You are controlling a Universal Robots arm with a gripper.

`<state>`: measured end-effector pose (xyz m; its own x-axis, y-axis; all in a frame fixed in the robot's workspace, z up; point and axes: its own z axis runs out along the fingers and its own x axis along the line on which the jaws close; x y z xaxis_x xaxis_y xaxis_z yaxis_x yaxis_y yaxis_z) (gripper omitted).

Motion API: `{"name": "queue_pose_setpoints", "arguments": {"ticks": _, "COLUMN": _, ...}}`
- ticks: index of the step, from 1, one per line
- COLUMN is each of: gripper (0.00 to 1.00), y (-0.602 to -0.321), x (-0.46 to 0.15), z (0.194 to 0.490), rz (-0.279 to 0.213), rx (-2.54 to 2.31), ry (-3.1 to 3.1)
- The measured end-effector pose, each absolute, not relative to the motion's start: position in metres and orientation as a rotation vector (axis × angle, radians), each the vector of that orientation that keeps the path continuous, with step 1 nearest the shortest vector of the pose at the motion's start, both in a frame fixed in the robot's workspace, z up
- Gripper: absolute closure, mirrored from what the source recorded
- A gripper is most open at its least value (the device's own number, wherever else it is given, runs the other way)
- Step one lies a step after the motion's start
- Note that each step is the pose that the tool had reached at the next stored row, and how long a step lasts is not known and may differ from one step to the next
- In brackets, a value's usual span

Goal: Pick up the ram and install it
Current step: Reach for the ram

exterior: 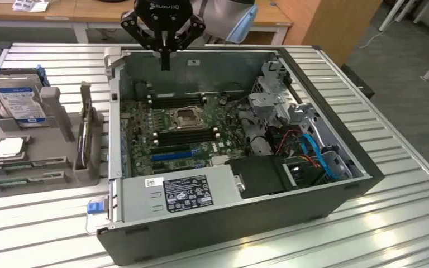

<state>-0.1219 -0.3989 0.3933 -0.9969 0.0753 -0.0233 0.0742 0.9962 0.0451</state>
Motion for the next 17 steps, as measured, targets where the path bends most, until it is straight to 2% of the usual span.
{"name": "queue_pose_setpoints", "arguments": {"ticks": 10, "gripper": 0.89, "y": -0.399, "x": -0.122, "z": 0.393, "rz": 0.069, "rx": 0.117, "ry": 3.114}}
{"name": "queue_pose_setpoints", "arguments": {"ticks": 17, "gripper": 0.89, "y": -0.399, "x": -0.153, "z": 0.393, "rz": 0.069, "rx": 0.116, "ry": 3.11}}
